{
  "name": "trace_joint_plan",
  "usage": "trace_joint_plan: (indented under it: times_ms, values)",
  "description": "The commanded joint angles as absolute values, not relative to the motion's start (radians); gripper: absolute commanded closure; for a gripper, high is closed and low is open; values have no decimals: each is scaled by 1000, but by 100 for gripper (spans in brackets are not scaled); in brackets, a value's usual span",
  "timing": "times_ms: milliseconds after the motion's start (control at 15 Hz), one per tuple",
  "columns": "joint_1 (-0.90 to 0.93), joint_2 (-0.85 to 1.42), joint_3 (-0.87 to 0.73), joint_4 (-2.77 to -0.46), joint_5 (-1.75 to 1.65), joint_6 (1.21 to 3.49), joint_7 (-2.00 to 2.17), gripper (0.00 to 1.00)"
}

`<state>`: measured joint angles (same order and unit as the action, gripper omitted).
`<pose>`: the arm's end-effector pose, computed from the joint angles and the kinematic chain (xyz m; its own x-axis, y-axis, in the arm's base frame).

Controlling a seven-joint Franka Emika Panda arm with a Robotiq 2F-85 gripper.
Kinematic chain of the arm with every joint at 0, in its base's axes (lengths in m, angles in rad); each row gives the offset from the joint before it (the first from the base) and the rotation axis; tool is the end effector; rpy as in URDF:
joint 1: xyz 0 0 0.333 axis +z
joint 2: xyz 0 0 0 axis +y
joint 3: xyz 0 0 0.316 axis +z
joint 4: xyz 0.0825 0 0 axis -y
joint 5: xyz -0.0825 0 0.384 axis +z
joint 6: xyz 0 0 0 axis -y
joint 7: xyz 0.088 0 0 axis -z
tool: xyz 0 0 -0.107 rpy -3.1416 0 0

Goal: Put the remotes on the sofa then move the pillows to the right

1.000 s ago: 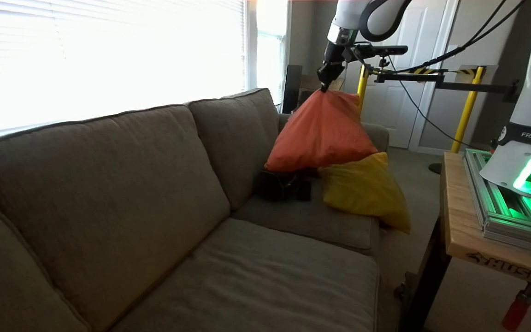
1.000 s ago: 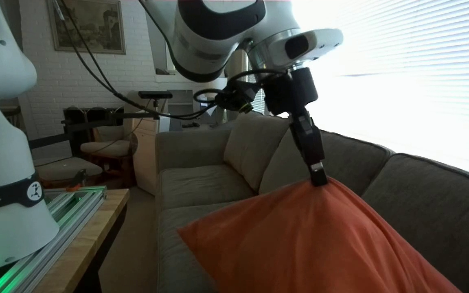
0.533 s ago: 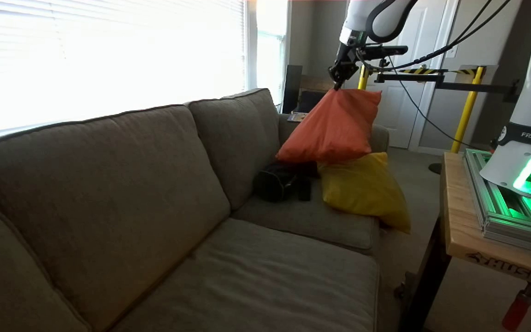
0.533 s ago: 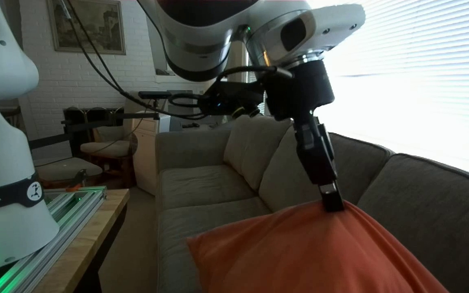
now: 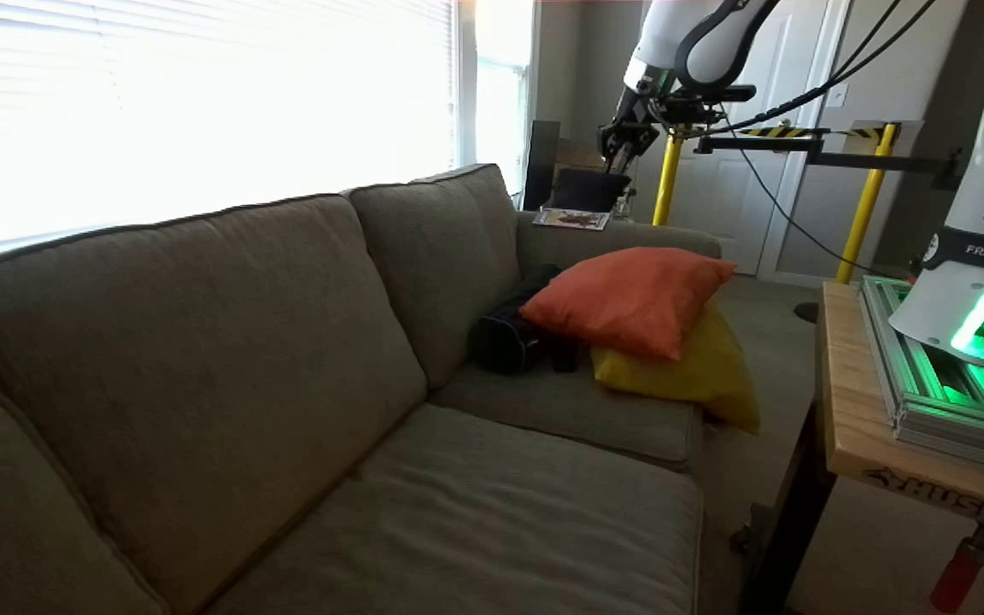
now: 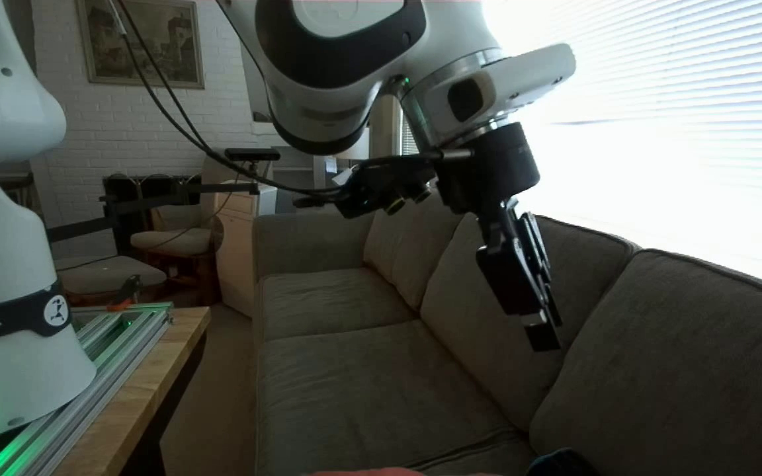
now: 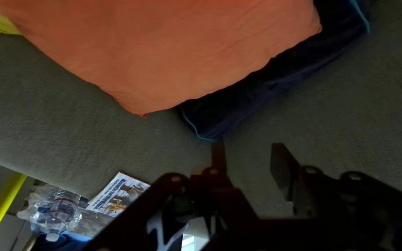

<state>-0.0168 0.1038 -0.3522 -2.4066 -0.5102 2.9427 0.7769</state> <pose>0.5023 -0.1598 0.3144 0.7013 -0.5420 0.4630 -0.6098 -0.7926 -0.0041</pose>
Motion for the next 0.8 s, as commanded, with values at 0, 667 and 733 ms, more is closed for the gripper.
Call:
trace_joint_plan:
  times_ms: [0,667,733]
  values:
    - [-5,128,-335,-2416,-491,3001,808,29]
    - [-205,-7,173,-2565,58,2872,393,0]
    - [-203,-10,206,-2543,137,2808,317,0]
